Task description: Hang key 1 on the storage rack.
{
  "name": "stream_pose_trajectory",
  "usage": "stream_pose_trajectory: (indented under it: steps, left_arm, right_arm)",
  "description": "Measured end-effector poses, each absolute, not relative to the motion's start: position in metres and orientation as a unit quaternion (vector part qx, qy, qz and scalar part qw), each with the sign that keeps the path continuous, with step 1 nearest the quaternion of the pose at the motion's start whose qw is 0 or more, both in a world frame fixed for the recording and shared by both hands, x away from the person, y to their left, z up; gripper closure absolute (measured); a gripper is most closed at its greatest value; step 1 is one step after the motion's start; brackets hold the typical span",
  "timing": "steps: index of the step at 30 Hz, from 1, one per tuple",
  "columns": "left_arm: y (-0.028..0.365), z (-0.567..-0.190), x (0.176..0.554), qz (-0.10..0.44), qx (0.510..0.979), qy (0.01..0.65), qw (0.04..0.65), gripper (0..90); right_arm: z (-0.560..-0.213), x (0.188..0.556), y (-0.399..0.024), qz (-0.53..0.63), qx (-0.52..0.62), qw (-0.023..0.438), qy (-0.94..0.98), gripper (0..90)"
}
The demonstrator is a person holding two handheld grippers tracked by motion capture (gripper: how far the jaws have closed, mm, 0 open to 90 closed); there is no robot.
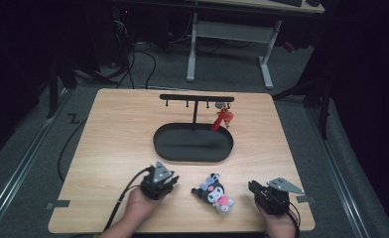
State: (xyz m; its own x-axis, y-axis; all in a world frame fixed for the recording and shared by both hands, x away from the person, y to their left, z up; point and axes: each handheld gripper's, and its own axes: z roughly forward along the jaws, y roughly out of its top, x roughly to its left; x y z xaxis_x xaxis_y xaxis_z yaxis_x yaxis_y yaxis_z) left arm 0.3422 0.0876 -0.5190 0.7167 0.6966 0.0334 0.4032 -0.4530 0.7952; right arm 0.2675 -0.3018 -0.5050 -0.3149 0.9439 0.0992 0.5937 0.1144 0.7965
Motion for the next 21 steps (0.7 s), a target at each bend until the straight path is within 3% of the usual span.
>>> stream_pose_trajectory:
  steps: [5, 9, 13, 21]
  left_arm:
    - [0.147, -0.511, 0.345, 0.225, 0.833, 0.339, 0.374, 59.7]
    - [0.184, -0.525, 0.343, 0.218, 0.832, 0.355, 0.367, 46.1]
    - [0.196, -0.522, 0.348, 0.213, 0.818, 0.375, 0.381, 38.3]
    - [0.199, -0.524, 0.355, 0.215, 0.815, 0.379, 0.381, 34.8]
  right_arm:
    - [-0.509, 0.27, -0.299, 0.382, 0.542, 0.225, 0.714, 74.9]
    - [-0.512, 0.272, -0.299, 0.371, 0.545, 0.225, 0.717, 69.1]
    - [-0.513, 0.273, -0.298, 0.367, 0.549, 0.23, 0.715, 65.8]
    - [-0.518, 0.276, -0.297, 0.346, 0.553, 0.236, 0.72, 60.4]
